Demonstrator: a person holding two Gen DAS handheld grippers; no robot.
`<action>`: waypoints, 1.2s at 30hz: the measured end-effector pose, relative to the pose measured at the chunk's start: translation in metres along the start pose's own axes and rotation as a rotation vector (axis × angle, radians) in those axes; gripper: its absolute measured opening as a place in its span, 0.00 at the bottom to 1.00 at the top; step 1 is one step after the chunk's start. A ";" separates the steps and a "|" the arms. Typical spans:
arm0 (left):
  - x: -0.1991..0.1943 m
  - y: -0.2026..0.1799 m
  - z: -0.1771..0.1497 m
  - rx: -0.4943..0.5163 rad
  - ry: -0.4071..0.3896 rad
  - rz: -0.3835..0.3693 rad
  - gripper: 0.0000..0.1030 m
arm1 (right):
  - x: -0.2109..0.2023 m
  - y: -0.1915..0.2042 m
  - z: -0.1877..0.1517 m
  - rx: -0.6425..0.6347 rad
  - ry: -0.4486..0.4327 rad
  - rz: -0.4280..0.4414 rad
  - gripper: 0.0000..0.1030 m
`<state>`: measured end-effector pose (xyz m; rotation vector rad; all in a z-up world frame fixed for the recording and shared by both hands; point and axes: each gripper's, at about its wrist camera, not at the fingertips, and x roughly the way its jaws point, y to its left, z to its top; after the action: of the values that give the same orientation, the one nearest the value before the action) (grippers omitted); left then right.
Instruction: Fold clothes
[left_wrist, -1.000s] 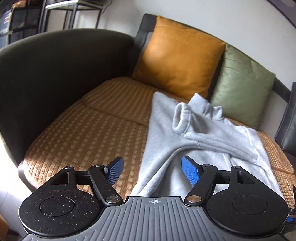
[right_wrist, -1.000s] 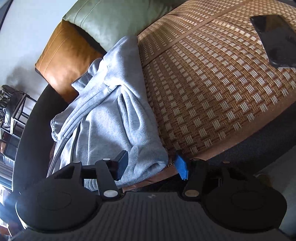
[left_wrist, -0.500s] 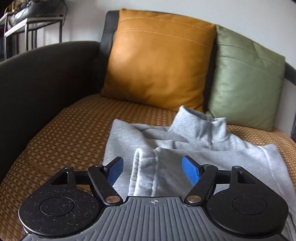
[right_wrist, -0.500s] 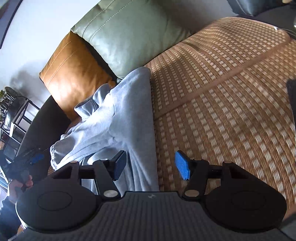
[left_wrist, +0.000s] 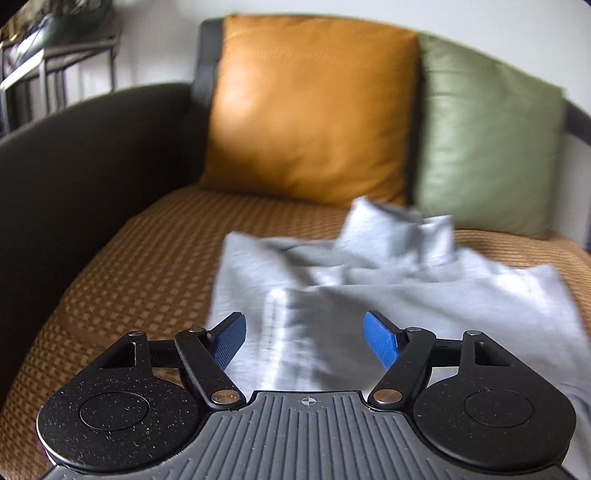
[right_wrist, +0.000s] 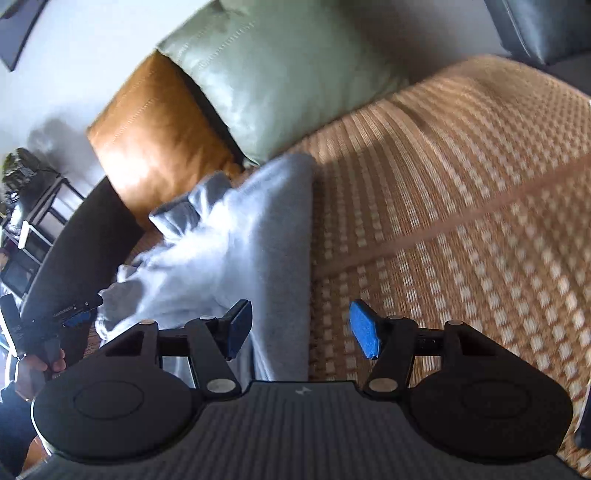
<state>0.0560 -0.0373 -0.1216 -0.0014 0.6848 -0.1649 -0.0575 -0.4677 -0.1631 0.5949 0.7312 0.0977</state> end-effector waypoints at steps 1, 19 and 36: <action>-0.010 -0.014 -0.003 0.022 0.010 -0.031 0.81 | -0.007 0.002 0.007 -0.017 -0.011 0.013 0.65; -0.007 -0.269 -0.106 0.107 0.256 -0.269 0.82 | -0.016 -0.028 0.077 -0.168 0.028 0.073 0.73; 0.029 -0.265 -0.120 0.077 0.318 -0.270 0.79 | 0.137 -0.058 0.099 0.085 0.092 0.252 0.74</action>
<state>-0.0377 -0.2971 -0.2185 0.0064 0.9941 -0.4579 0.1030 -0.5244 -0.2184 0.7663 0.7496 0.3301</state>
